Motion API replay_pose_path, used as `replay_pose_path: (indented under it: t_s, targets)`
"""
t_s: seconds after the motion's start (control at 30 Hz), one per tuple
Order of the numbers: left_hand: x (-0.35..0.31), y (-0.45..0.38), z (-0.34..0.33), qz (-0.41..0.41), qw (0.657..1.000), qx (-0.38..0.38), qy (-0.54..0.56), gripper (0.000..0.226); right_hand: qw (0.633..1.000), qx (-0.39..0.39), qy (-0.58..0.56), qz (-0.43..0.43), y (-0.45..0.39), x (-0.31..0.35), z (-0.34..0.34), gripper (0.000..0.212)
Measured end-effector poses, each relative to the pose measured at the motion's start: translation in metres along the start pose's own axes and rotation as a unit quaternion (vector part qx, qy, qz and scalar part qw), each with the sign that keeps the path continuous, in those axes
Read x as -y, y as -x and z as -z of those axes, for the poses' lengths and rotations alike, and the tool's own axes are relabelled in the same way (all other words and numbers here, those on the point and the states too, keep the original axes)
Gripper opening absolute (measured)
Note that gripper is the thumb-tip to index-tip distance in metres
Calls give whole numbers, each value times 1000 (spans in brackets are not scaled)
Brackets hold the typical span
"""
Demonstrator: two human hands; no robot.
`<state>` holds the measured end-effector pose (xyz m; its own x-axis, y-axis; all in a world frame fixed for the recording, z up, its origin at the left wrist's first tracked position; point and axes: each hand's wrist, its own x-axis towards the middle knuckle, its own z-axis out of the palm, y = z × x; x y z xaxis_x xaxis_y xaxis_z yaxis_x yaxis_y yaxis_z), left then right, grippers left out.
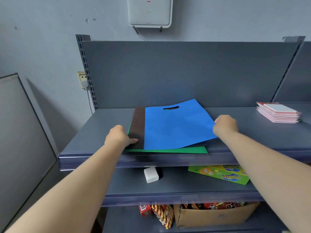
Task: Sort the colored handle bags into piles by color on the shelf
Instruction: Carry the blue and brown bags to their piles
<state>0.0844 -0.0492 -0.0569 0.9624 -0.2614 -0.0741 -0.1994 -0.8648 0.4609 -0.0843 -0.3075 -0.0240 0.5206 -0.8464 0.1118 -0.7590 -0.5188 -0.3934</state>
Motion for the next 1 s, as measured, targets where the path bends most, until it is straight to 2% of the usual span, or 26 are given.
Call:
replay_pose_path:
  t_s: [0.23,0.33,0.4,0.43,0.5,0.63,0.73,1.0]
  targets:
    - [-3,-5,4,26,998,16,51,53,998,11,-39,-38,-5,-10,3,37]
    - [-1,-4,1,20,996,-10,87,43,996,0,-88,-32,-4,-7,2,25]
    - [1,-2,0,9,994,-37,99,43,991,-3,-133,-30,-4,-5,3,38]
    - [1,-2,0,-2,993,-48,103,44,987,-1,-158,-28,-4,-4,2,38]
    - [0,-2,3,-22,990,-66,122,38,974,6,-224,-33,-2,-2,4,30]
    - [-8,4,23,-56,982,-111,141,7,926,26,-370,-68,2,2,16,27]
    - [-14,18,45,-66,970,-123,197,4,898,37,-435,-63,8,4,32,29]
    - [-16,93,120,-92,936,-219,259,4,876,34,-481,29,23,10,87,37]
